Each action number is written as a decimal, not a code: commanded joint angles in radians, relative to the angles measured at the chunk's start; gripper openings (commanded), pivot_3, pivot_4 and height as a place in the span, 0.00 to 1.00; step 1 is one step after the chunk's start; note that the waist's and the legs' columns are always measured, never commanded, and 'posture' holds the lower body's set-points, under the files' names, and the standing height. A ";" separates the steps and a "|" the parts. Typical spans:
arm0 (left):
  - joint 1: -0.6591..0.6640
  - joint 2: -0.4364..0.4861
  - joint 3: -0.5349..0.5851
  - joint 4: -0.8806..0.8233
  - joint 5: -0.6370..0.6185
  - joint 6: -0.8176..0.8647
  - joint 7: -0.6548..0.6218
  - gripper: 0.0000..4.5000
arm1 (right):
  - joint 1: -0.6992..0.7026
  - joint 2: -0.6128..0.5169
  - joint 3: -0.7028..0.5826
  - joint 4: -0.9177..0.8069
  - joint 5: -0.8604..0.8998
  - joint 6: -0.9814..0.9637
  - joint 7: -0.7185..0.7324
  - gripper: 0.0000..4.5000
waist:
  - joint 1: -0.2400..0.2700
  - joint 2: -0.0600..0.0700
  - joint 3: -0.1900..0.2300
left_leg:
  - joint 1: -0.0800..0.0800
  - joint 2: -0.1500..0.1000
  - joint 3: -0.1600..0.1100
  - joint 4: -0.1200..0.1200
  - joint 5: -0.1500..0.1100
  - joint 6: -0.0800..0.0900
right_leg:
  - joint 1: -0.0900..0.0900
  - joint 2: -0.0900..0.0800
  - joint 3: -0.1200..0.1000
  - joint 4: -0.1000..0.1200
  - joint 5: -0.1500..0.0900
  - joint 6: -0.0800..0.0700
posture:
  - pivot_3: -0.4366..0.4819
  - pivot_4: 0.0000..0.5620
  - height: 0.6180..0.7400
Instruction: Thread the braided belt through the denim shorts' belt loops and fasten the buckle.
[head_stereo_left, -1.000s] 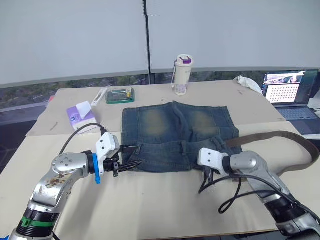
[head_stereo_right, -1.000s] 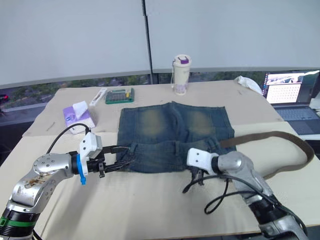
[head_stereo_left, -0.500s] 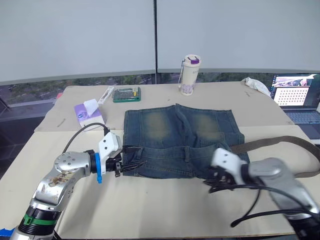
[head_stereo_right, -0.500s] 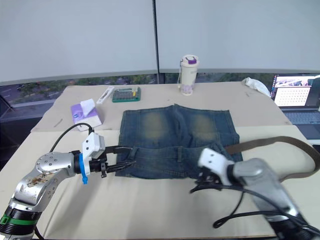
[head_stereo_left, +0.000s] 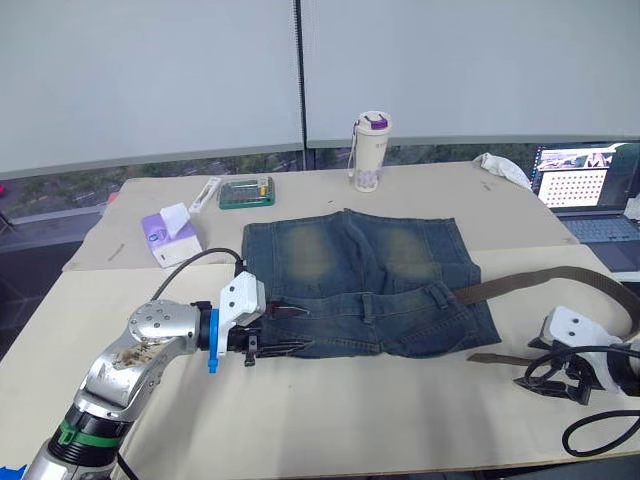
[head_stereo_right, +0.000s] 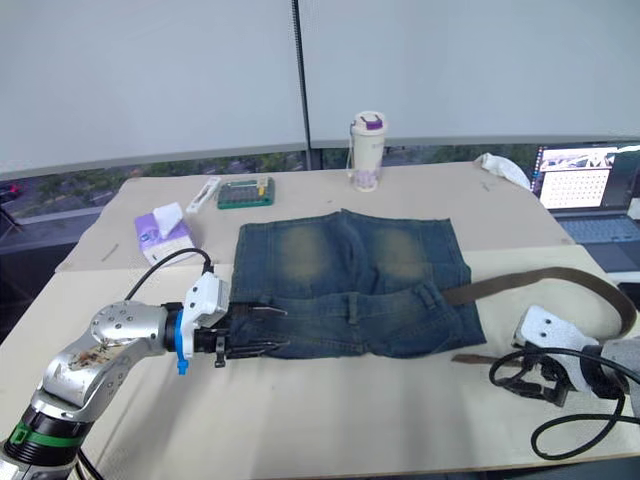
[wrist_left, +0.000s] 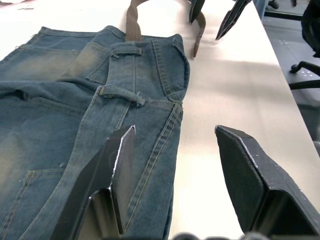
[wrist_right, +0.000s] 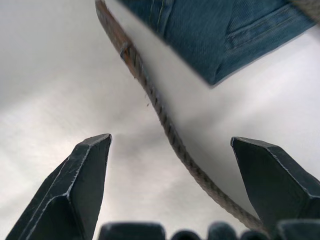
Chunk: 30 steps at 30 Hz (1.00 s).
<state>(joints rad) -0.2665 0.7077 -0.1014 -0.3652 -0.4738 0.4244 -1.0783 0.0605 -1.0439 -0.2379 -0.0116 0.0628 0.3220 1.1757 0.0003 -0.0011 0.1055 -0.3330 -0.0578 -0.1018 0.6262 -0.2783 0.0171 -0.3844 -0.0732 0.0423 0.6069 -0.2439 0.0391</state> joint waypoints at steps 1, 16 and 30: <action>-0.015 -0.005 0.005 -0.038 -0.016 0.007 0.005 0.60 | -0.020 -0.004 0.015 -0.031 0.031 -0.008 0.004 0.75 | 0.000 0.000 0.000 | 0.000 0.000 0.000 0.000 0.000 0.000 | 0.000 0.000 0.000 0.000 0.000 0.000 | 0.48 0.27 1.00; -0.045 -0.096 -0.005 -0.045 -0.083 0.076 0.065 0.60 | -0.115 -0.040 -0.072 -0.350 0.365 0.315 0.059 0.00 | 0.006 0.001 0.000 | -0.001 -0.001 -0.001 0.002 0.000 0.000 | 0.000 -0.001 0.000 0.000 0.000 0.000 | 0.48 0.27 1.00; -0.192 -0.358 -0.095 0.063 -0.173 0.157 0.091 0.60 | -0.399 0.188 0.210 -0.524 0.526 0.463 -0.141 0.00 | 0.019 -0.002 0.000 | -0.002 -0.004 -0.005 0.006 0.000 0.000 | -0.002 -0.002 -0.002 0.001 0.000 0.000 | 0.48 0.27 1.00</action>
<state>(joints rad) -0.4381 0.3556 -0.1882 -0.2949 -0.6300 0.5806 -0.9762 -0.3175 -0.8666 -0.0361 -0.5102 0.5813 0.7946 1.0417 0.0190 -0.0026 0.1053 -0.3351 -0.0613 -0.1066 0.6319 -0.2782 0.0169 -0.3865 -0.0753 0.0401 0.6074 -0.2436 0.0395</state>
